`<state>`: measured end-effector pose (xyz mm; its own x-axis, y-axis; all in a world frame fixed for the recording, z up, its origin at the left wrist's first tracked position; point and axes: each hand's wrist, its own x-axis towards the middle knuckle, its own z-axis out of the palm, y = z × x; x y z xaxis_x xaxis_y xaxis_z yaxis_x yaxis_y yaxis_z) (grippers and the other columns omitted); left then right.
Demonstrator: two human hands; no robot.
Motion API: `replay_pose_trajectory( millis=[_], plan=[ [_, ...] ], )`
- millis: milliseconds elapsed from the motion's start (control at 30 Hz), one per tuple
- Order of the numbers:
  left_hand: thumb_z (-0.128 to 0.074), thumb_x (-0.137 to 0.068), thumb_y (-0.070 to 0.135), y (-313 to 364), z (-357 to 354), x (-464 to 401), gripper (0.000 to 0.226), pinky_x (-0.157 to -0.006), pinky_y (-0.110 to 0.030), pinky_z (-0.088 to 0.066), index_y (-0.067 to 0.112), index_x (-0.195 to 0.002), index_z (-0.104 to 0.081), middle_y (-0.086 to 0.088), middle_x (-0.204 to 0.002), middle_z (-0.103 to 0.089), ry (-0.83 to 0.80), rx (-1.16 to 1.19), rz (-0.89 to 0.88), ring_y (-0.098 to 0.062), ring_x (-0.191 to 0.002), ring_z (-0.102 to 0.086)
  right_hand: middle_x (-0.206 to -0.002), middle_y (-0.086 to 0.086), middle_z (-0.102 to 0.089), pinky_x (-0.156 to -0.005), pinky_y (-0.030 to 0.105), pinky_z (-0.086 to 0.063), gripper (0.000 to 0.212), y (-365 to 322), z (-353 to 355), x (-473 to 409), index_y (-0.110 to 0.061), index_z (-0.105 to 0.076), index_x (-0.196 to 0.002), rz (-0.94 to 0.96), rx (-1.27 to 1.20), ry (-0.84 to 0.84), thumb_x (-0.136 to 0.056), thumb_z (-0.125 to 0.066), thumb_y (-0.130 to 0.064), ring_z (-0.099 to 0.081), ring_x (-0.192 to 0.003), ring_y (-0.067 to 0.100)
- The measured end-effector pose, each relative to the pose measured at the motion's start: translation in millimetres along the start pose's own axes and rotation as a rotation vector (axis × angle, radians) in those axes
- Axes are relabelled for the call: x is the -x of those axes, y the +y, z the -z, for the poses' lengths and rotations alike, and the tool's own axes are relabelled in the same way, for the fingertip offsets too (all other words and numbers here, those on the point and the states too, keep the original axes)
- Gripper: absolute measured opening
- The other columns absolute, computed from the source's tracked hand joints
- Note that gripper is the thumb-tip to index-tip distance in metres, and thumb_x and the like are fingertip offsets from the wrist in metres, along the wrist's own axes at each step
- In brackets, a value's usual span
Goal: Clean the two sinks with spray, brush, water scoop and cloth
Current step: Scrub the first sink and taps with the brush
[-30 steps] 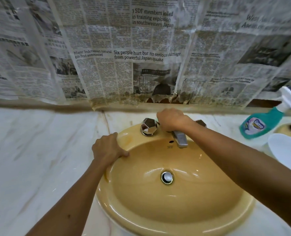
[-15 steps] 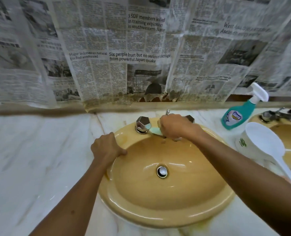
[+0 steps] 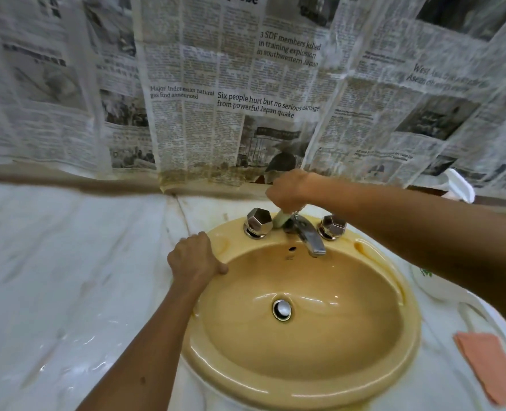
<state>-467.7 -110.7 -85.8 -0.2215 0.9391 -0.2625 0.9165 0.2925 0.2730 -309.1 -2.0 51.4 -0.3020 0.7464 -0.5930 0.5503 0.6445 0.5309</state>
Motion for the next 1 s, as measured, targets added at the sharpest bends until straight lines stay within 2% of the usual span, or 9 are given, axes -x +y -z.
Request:
replay_pose_trajectory(
  millis=[33, 100, 167, 233, 400, 567, 700, 833, 1000],
  plan=[
    [-0.082, -0.065, 0.056, 0, 0, -1, 0.067, -0.073, -0.03, -0.042, 0.019, -0.114, -0.055, -0.001, -0.113, -0.063, 0.0, -0.001, 0.003, -0.024, -0.109, -0.059, -0.09, 0.003, -0.058, -0.065, 0.033, -0.047, 0.002, -4, -4, -3, -0.01, -0.057, -0.095, -0.007, 0.061, 0.043, -0.093, -0.057, -0.011, -0.053, -0.076, 0.019],
    [-0.083, -0.064, 0.056, -1, -1, -3, 0.067, -0.074, -0.031, -0.043, 0.02, -0.114, -0.055, -0.001, -0.112, -0.063, 0.005, 0.003, 0.002, -0.024, -0.109, -0.059, -0.091, 0.003, -0.059, -0.061, 0.033, -0.048, 0.017, -2, -9, -6, -0.01, -0.059, -0.109, -0.015, 0.101, 0.065, -0.093, -0.056, -0.01, -0.054, -0.078, 0.021],
    [-0.083, -0.064, 0.056, -1, -1, -4, 0.067, -0.074, -0.031, -0.043, 0.02, -0.113, -0.056, -0.001, -0.112, -0.063, 0.005, 0.002, 0.003, -0.023, -0.109, -0.059, -0.078, -0.001, -0.055, -0.057, 0.028, -0.045, 0.007, 1, -5, -5, -0.011, -0.06, -0.093, 0.032, 0.063, -0.002, -0.091, -0.062, -0.017, -0.054, -0.074, 0.018],
    [-0.083, -0.064, 0.056, -1, -1, -5, 0.066, -0.071, -0.03, -0.041, 0.02, -0.112, -0.057, -0.001, -0.111, -0.064, 0.009, 0.006, -0.001, -0.023, -0.107, -0.059, -0.07, -0.002, -0.054, -0.055, 0.025, -0.041, 0.017, -1, 3, -9, -0.013, -0.06, -0.08, 0.067, 0.028, -0.109, -0.087, -0.07, -0.025, -0.052, -0.069, 0.016],
    [-0.083, -0.064, 0.055, -1, -1, -3, 0.065, -0.071, -0.03, -0.042, 0.019, -0.111, -0.057, 0.0, -0.109, -0.064, 0.016, 0.019, -0.003, -0.023, -0.107, -0.06, -0.082, -0.002, -0.053, -0.048, 0.03, -0.037, 0.032, -26, -1, -16, -0.017, -0.051, -0.098, 0.019, 0.158, -0.021, -0.085, -0.074, -0.035, -0.055, -0.076, 0.019],
    [-0.082, -0.064, 0.056, -2, -1, 1, 0.066, -0.071, -0.029, -0.04, 0.019, -0.113, -0.058, -0.001, -0.112, -0.064, 0.038, 0.022, -0.006, -0.023, -0.109, -0.06, -0.073, -0.001, -0.058, -0.071, 0.032, -0.049, 0.021, -31, 11, -6, -0.013, -0.059, -0.082, -0.019, 0.159, -0.291, -0.085, -0.072, -0.03, -0.056, -0.079, 0.022],
    [-0.082, -0.064, 0.057, -4, 1, 0, 0.067, -0.072, -0.03, -0.04, 0.019, -0.113, -0.057, -0.001, -0.113, -0.064, 0.02, 0.038, -0.023, -0.023, -0.109, -0.059, -0.075, -0.002, -0.055, -0.046, 0.028, -0.04, 0.018, -35, -1, 12, -0.012, -0.059, -0.093, -0.025, 0.234, -0.067, -0.089, -0.07, -0.026, -0.051, -0.062, 0.015],
    [-0.082, -0.065, 0.059, -5, 2, 1, 0.068, -0.07, -0.029, -0.04, 0.019, -0.114, -0.058, -0.001, -0.112, -0.065, 0.013, 0.04, -0.036, -0.023, -0.108, -0.06, -0.078, -0.003, -0.055, -0.047, 0.028, -0.035, 0.023, -41, 4, 23, -0.014, -0.056, -0.094, -0.005, 0.247, -0.178, -0.085, -0.074, -0.025, -0.052, -0.066, 0.016],
    [-0.081, -0.066, 0.06, -8, 3, 3, 0.068, -0.071, -0.03, -0.041, 0.019, -0.115, -0.058, -0.002, -0.112, -0.064, -0.003, 0.048, -0.041, -0.023, -0.109, -0.059, -0.08, -0.002, -0.059, -0.043, 0.026, -0.036, 0.019, -34, -10, 46, -0.011, -0.061, -0.1, 0.013, 0.239, -0.052, -0.091, -0.065, -0.027, -0.051, -0.064, 0.013]
  ],
)
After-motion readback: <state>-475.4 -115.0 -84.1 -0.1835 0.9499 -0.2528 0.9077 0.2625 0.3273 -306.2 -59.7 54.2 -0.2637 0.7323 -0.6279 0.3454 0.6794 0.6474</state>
